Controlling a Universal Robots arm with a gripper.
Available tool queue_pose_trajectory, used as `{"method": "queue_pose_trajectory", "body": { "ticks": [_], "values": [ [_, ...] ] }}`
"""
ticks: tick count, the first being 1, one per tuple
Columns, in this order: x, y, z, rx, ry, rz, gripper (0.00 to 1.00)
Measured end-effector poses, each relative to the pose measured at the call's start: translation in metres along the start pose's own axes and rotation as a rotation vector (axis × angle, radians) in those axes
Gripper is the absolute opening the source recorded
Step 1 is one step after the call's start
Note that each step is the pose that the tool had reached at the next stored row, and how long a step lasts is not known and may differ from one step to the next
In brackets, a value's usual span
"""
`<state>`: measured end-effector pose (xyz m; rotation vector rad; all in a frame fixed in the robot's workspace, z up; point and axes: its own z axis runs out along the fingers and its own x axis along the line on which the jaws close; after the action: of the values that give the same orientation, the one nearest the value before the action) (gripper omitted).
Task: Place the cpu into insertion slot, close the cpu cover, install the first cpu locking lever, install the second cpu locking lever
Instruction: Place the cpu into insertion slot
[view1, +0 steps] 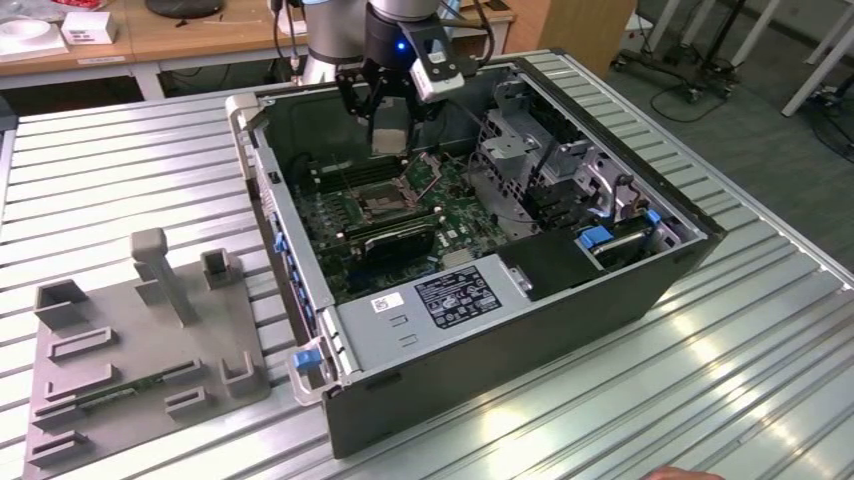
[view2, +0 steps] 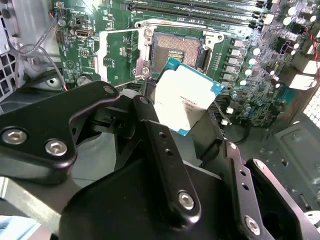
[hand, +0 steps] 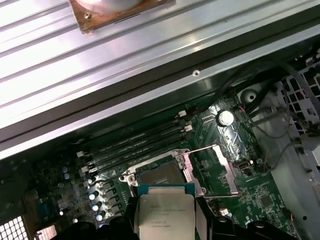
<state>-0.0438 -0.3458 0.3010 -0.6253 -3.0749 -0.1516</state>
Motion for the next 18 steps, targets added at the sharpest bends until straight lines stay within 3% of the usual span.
{"method": "queue_pose_trajectory", "body": {
  "ticks": [14, 18],
  "values": [
    [0.0, 0.0, 0.0, -0.0001, -0.0003, 0.002, 0.54],
    [0.0, 0.0, 0.0003, -0.0006, -0.0031, 0.032, 0.54]
  ]
}}
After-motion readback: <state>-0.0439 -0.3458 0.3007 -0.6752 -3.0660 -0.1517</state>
